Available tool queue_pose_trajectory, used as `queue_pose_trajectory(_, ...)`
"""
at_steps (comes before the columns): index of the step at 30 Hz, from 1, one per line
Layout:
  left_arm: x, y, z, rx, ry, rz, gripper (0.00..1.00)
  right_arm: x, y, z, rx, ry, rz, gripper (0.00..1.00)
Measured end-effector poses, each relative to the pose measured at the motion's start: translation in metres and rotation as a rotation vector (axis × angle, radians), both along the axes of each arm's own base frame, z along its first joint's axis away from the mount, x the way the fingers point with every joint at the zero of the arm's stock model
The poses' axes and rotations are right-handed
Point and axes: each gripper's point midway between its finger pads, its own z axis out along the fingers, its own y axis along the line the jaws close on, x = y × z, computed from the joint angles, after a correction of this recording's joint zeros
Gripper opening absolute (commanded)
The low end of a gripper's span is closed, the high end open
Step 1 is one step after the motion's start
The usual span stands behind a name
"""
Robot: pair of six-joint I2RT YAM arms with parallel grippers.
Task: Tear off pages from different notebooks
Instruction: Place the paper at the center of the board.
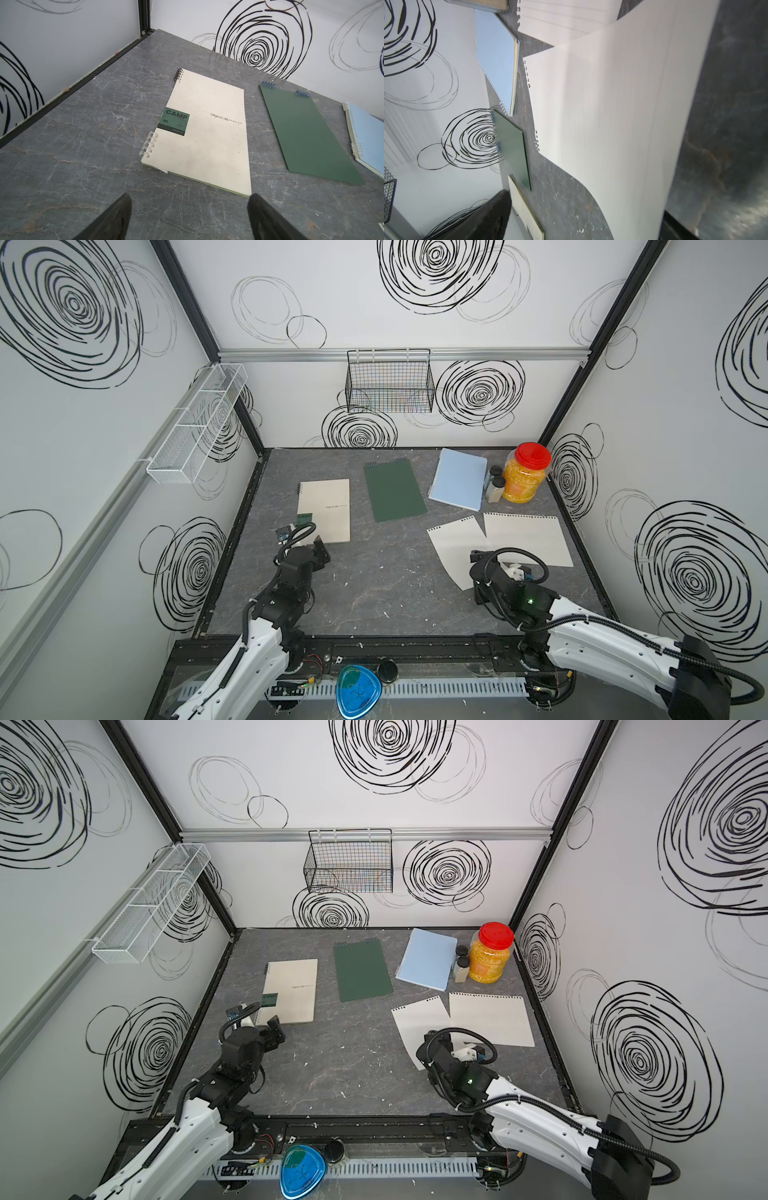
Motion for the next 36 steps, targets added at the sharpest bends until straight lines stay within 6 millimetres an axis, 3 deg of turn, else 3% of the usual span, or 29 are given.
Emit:
queue_pose_trajectory(13, -0.004, -0.002, 0.010, -0.028, -0.055, -0.015, 0.97, -0.022, 0.020, 0.005, 0.053, 0.051, 0.176, 0.99)
queue_pose_trajectory(24, -0.004, -0.002, 0.005, -0.028, -0.036, -0.017, 0.97, -0.013, 0.027, 0.066, 0.056, -0.184, 0.303, 0.99)
queue_pose_trajectory(32, -0.004, -0.004, 0.000, -0.025, -0.016, -0.023, 0.97, -0.002, 0.043, 0.078, -0.058, -0.288, 0.417, 0.98)
queue_pose_trajectory(36, -0.003, -0.003, -0.003, -0.022, -0.005, -0.020, 0.99, 0.008, 0.065, 0.077, -0.191, -0.355, 0.549, 0.98)
